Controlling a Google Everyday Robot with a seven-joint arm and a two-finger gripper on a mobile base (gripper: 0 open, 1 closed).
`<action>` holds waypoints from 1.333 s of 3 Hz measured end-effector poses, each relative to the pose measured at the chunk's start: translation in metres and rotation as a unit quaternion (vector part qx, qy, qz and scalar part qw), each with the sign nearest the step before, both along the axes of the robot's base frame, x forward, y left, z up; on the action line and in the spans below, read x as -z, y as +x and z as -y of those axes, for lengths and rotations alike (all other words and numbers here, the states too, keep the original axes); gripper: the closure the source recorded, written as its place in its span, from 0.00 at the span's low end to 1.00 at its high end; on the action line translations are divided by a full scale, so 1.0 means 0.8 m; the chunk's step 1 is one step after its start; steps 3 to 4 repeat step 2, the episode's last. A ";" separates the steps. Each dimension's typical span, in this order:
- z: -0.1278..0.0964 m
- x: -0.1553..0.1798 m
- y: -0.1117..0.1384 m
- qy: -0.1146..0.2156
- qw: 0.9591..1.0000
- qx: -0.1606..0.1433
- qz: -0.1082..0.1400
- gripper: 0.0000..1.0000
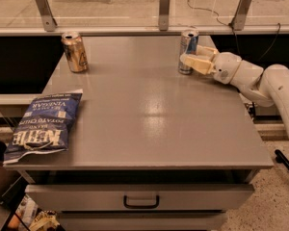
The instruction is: Place redbull can upright
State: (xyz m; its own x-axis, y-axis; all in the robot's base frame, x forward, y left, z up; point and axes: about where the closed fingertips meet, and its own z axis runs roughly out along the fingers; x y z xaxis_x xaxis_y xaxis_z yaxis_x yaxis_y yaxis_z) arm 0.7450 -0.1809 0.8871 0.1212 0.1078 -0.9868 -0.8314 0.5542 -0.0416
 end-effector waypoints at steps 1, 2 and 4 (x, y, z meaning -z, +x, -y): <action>-0.004 -0.001 0.000 0.000 1.000 -0.002 0.000 0.00; -0.004 -0.001 0.000 0.000 1.000 -0.002 0.000 0.00; -0.004 -0.001 0.000 0.000 1.000 -0.002 0.000 0.00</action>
Offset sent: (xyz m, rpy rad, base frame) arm 0.0003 0.0031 0.0005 0.0002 -0.0004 0.0044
